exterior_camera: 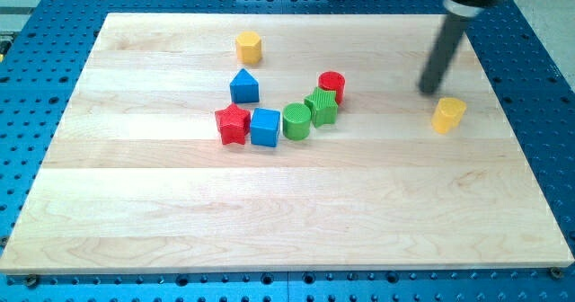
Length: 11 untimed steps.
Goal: Place the hexagon above the heart
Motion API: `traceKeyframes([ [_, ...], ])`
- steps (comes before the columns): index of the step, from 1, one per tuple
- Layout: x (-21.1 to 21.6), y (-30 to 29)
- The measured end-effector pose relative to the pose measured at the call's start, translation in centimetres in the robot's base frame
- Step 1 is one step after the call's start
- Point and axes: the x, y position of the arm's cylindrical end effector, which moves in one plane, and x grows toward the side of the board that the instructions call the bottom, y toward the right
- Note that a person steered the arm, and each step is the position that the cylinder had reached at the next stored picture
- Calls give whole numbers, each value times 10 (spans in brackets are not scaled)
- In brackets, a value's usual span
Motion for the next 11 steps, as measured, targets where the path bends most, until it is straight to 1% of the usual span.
traceKeyframes([
  [1,-79,-53],
  [2,-125,-140],
  [3,-120,-226],
  [4,-76,-237],
  [5,-77,-262],
  [6,-65,-292],
  [8,-59,-303],
  [9,-33,-231],
  [10,-35,-210],
  [11,-45,-210],
])
